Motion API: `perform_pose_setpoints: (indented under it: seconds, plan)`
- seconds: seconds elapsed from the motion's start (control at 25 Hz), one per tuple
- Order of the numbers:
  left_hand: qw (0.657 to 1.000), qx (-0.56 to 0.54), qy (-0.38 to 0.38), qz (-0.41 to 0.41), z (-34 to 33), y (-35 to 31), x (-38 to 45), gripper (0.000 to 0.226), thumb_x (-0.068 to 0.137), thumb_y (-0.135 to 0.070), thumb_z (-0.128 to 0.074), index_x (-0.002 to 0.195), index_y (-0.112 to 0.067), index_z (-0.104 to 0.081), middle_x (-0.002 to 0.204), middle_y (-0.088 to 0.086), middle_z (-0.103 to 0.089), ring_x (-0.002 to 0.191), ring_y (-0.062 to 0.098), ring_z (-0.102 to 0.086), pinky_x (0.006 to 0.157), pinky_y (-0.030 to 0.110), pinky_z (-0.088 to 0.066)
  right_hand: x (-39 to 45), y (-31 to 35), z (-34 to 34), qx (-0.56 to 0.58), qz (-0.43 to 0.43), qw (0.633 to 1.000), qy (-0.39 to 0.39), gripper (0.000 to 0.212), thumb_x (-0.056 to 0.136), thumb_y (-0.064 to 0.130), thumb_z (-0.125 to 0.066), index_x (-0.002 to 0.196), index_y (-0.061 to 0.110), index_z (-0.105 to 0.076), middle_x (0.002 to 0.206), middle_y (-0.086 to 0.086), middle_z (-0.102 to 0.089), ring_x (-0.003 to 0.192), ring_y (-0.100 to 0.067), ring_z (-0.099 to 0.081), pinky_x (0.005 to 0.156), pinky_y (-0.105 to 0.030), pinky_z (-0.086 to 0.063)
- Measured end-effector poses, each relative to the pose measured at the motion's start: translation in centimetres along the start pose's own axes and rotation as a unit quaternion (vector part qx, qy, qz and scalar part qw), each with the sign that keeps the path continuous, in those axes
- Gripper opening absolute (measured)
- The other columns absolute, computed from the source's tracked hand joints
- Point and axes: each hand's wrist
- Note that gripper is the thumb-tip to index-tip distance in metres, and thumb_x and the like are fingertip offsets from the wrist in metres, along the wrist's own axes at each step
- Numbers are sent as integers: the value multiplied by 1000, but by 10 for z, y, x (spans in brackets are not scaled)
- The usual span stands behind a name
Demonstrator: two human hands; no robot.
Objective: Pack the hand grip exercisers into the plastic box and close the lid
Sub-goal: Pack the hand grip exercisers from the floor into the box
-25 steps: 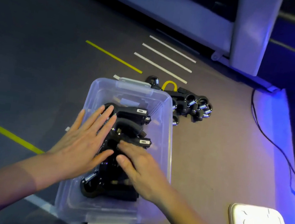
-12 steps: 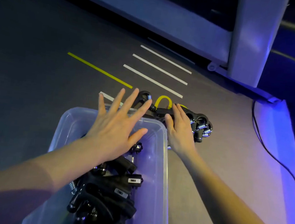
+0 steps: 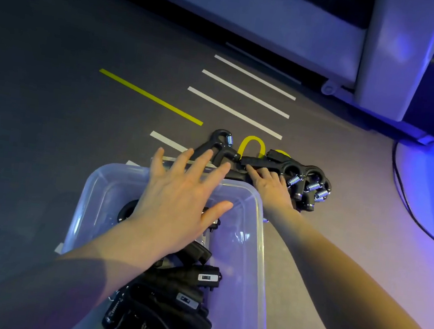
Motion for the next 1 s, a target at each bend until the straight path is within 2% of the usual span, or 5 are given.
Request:
perform_pose_setpoints:
  seconds: [0.24,0.52,0.68,0.84,1.0]
  plan:
    - [1000,7,2,-7,-1,0,2,64,85,-60,-21,134,-25,-44,137,9,-50,122,34,-49,95,64,-30,-18,0,-11,90,59,994,-30,55,87,36,-60,135,17,-43,131,-5,-41,128,-25,-34,105,-34,-31]
    - [999,12,36,-2,6,-2,1,65,84,-61,-20,137,-27,-40,141,6,-46,126,33,-44,98,62,-29,-47,29,-10,133,-14,991,29,51,97,17,-44,143,8,-23,145,-11,-26,135,-30,-29,101,-37,-37]
    - [1000,0,24,-10,7,-1,-2,66,89,-63,-19,146,-31,-9,156,2,-14,141,28,-14,108,58,-8,-39,35,-12,126,-47,991,6,50,99,14,-41,145,7,-21,152,-12,-20,140,-33,-19,100,-39,-36]
    - [999,-27,42,-20,12,5,-2,68,89,-61,-19,146,-30,1,157,1,-2,143,24,1,111,51,1,-42,18,5,137,-85,978,-133,40,87,24,-59,123,11,-46,127,-12,-41,115,-36,-42,71,-38,-40]
    - [997,-33,63,-20,16,12,-19,73,89,-60,-21,146,-26,11,157,3,10,143,23,11,112,48,4,-70,-7,51,223,-80,930,-283,52,69,31,-77,112,13,-55,112,-8,-49,103,-33,-49,74,-37,-44]
Point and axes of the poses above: each hand's wrist, its own x-axis towards the middle knuckle, its own z-axis out of the back of the hand, y = z × x
